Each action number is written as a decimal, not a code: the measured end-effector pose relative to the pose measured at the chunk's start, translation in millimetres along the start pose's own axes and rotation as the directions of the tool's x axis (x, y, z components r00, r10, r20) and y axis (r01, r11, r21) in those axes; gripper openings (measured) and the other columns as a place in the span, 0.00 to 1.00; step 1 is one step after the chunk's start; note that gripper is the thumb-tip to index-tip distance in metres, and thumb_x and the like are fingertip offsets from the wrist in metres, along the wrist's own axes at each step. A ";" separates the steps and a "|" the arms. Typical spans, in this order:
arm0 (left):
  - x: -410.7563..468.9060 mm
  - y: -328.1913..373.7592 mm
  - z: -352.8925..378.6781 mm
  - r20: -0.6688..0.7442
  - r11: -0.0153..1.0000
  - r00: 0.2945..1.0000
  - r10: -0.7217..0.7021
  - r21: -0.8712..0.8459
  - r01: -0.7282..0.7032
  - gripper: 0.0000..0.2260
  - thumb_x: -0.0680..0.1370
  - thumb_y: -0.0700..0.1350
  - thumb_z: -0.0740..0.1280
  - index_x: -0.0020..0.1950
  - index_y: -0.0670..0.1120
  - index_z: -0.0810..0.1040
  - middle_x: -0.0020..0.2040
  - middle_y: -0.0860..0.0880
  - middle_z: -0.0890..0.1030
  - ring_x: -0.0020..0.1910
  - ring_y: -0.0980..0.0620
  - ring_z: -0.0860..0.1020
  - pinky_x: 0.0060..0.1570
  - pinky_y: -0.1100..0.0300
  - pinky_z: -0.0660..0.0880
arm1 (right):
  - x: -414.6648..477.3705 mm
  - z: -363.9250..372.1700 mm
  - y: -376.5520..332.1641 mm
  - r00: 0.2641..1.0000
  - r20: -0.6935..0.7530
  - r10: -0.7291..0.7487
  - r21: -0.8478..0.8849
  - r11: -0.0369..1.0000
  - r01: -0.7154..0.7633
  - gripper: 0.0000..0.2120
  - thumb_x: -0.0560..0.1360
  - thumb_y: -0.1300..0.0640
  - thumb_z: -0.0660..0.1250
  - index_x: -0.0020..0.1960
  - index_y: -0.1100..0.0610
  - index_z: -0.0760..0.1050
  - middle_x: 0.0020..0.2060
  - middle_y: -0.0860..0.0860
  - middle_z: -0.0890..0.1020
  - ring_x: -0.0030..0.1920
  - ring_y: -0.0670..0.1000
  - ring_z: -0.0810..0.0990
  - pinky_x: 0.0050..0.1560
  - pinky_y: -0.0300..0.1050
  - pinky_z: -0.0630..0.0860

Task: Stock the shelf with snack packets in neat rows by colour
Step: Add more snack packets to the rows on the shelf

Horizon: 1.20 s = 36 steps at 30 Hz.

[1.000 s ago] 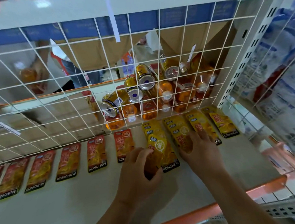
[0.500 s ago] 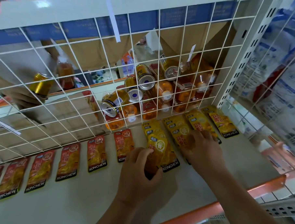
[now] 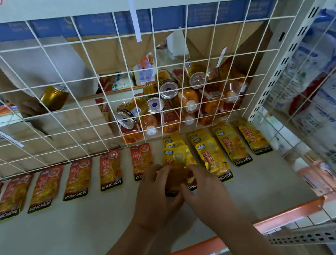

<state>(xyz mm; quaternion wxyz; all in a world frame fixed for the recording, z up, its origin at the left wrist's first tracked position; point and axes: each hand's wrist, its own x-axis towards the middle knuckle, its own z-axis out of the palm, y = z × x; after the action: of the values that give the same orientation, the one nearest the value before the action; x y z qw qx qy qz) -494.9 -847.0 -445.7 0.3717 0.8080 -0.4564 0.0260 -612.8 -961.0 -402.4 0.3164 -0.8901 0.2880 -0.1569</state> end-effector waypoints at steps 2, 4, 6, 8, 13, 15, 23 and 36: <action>-0.9 2.0 -0.3 -0.014 0.996 0.996 0.085 -0.006 -0.085 0.21 0.73 0.56 0.69 0.61 0.45 0.80 0.55 0.49 0.77 0.53 0.48 0.77 0.51 0.55 0.76 | 2.6 -4.3 3.2 0.999 -0.004 0.033 -0.008 0.999 -0.033 0.19 0.75 0.46 0.70 0.63 0.50 0.73 0.51 0.46 0.79 0.50 0.48 0.78 0.49 0.48 0.77; -2.2 2.8 0.3 -0.022 0.985 0.985 0.172 0.000 -0.173 0.19 0.73 0.53 0.70 0.59 0.45 0.80 0.53 0.49 0.78 0.51 0.48 0.77 0.50 0.53 0.76 | 3.3 -8.6 6.5 0.999 0.012 0.043 -0.051 0.998 -0.043 0.22 0.72 0.43 0.71 0.62 0.51 0.73 0.50 0.46 0.78 0.51 0.49 0.77 0.49 0.47 0.76; -3.4 2.1 1.4 -0.014 0.970 0.970 0.241 0.018 -0.241 0.18 0.72 0.51 0.69 0.58 0.44 0.79 0.53 0.49 0.78 0.49 0.47 0.77 0.49 0.52 0.75 | 2.9 -12.2 7.4 0.998 0.037 0.059 -0.133 0.990 -0.053 0.25 0.70 0.40 0.71 0.62 0.50 0.72 0.52 0.46 0.77 0.53 0.50 0.76 0.49 0.45 0.74; -4.3 1.0 1.8 0.009 0.954 0.955 0.297 0.034 -0.298 0.19 0.71 0.49 0.69 0.59 0.43 0.78 0.53 0.48 0.79 0.49 0.45 0.77 0.49 0.50 0.74 | 1.4 -13.6 6.9 0.995 0.044 0.089 -0.190 0.979 -0.079 0.32 0.68 0.37 0.72 0.67 0.50 0.69 0.56 0.47 0.75 0.56 0.51 0.76 0.52 0.45 0.74; -4.5 3.4 -0.3 0.029 0.933 0.933 0.358 0.015 -0.359 0.21 0.70 0.48 0.68 0.63 0.46 0.74 0.56 0.47 0.80 0.51 0.45 0.77 0.54 0.52 0.73 | -1.9 -12.8 10.3 0.992 -0.012 0.122 -0.200 0.972 -0.122 0.33 0.68 0.38 0.73 0.67 0.50 0.67 0.58 0.47 0.74 0.58 0.53 0.76 0.52 0.47 0.75; -4.5 4.3 -0.5 0.039 0.932 0.931 0.362 0.018 -0.363 0.21 0.72 0.48 0.68 0.63 0.46 0.74 0.58 0.48 0.79 0.53 0.45 0.77 0.55 0.52 0.73 | -2.0 -14.8 13.6 0.991 -0.041 0.127 -0.189 0.973 -0.132 0.33 0.68 0.38 0.72 0.67 0.50 0.68 0.57 0.47 0.74 0.57 0.53 0.75 0.51 0.47 0.75; 0.9 9.3 -2.7 0.019 0.965 0.978 0.209 0.155 -0.210 0.19 0.70 0.49 0.68 0.60 0.47 0.79 0.61 0.48 0.77 0.61 0.44 0.74 0.62 0.50 0.67 | 23.1 -66.6 65.5 0.913 -0.255 0.319 -0.167 0.915 -0.366 0.35 0.68 0.41 0.76 0.69 0.56 0.72 0.59 0.55 0.76 0.59 0.60 0.75 0.56 0.55 0.75; 1.7 10.4 -2.7 0.099 0.977 0.989 0.113 0.172 -0.129 0.18 0.72 0.51 0.67 0.61 0.50 0.77 0.62 0.51 0.76 0.62 0.46 0.73 0.64 0.57 0.62 | 52.9 -78.6 111.1 0.888 -0.181 0.424 -0.265 0.848 -0.459 0.33 0.68 0.36 0.72 0.63 0.57 0.73 0.57 0.56 0.75 0.58 0.60 0.75 0.50 0.53 0.75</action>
<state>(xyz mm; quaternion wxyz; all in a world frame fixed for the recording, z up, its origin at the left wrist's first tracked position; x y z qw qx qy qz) -501.0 -849.7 -437.1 0.2751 0.8091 -0.5166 0.0533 -653.5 -1100.9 -410.8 0.1879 -0.8268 0.5232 -0.0856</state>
